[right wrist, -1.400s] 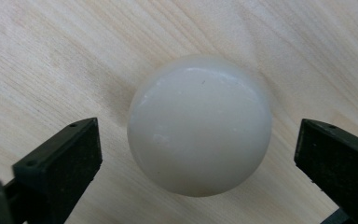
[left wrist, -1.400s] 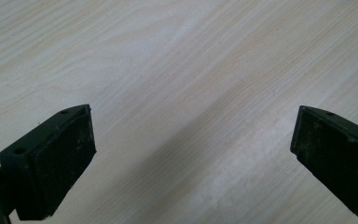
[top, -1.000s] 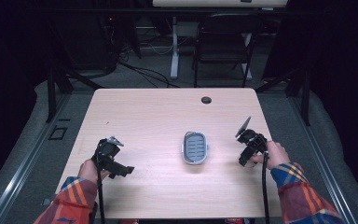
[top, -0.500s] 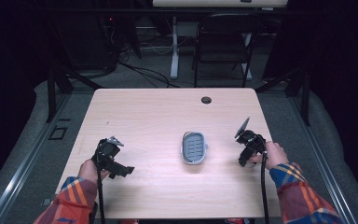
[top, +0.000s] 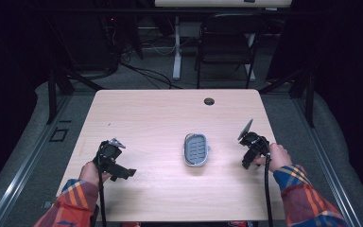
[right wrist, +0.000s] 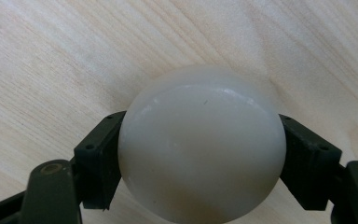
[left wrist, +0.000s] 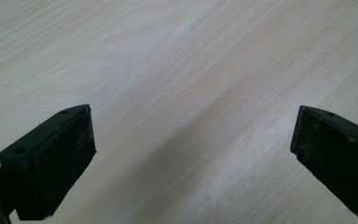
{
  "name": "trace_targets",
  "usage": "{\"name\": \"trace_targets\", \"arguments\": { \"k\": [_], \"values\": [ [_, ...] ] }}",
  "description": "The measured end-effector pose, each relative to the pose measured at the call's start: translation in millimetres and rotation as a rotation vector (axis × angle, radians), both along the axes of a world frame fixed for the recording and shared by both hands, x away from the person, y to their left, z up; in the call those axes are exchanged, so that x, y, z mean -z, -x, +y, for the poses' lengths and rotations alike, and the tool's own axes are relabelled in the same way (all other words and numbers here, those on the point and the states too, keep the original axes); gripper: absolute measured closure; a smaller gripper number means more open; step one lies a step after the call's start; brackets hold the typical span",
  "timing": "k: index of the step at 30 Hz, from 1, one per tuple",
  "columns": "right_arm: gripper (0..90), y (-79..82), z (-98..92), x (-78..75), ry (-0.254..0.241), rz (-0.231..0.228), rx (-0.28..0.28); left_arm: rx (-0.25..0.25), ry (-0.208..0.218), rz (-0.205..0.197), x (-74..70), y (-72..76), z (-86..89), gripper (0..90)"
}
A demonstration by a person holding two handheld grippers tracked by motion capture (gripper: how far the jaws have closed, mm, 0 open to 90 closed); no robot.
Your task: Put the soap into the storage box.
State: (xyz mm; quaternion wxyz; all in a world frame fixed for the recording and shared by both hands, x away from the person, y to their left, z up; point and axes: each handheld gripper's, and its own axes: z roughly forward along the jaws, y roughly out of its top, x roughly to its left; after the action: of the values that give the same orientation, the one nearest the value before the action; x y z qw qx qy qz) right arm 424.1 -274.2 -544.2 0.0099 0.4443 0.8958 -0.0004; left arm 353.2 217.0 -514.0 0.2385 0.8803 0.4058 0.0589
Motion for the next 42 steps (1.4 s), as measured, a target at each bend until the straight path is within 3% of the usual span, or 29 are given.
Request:
{"name": "trace_targets", "arguments": {
  "k": [2, 4, 11, 12, 15, 24, 27, 28, 31, 32, 42],
  "values": [
    [24.6, -1.4, -1.0, -1.6, 0.025, 0.009, -0.025, 0.0, 0.001, -0.001, 0.1, 0.0, -0.3, 0.0],
    [24.6, 0.3, -1.3, -1.4, -0.003, -0.003, 0.0, 0.002, -0.001, 0.001, 0.0, -0.1, -0.4, 0.0],
    [24.6, 1.3, 1.0, -8.1, 0.01, 0.001, -0.02, 0.003, 0.002, 0.0, 0.2, -0.1, -0.3, 0.0],
    [24.6, 2.7, 1.0, -6.6, -0.011, -0.021, -0.007, 0.003, 0.002, 0.001, 0.2, -0.2, -0.3, 0.0],
    [24.6, 1.6, 1.0, -10.6, 0.016, -0.006, -0.032, 0.003, 0.002, 0.0, 0.2, -0.2, -0.2, 0.0],
    [24.6, 4.0, 4.7, -13.9, -0.003, -0.023, -0.024, -0.001, 0.004, 0.002, 0.2, 0.2, -0.4, 0.0],
    [24.6, 1.9, 4.8, -19.0, 0.018, -0.003, -0.046, 0.002, 0.002, 0.001, 0.2, 0.0, -0.2, 0.0],
    [24.6, 3.8, 5.0, -16.7, -0.009, -0.027, -0.022, 0.002, 0.001, 0.002, 0.1, 0.0, -0.2, 0.0],
    [24.7, 2.6, 4.6, -20.2, 0.006, -0.012, -0.04, -0.002, 0.003, 0.001, 0.2, 0.0, 0.3, 0.0],
    [24.6, 4.2, 5.4, -19.6, -0.01, -0.028, -0.022, -0.004, 0.002, 0.002, 0.3, -0.1, 0.4, 0.0],
    [24.6, 2.0, 17.1, -27.1, -0.03, -0.041, -0.046, -0.003, 0.004, 0.002, 0.5, 0.2, 0.5, 0.0]
  ]
}}
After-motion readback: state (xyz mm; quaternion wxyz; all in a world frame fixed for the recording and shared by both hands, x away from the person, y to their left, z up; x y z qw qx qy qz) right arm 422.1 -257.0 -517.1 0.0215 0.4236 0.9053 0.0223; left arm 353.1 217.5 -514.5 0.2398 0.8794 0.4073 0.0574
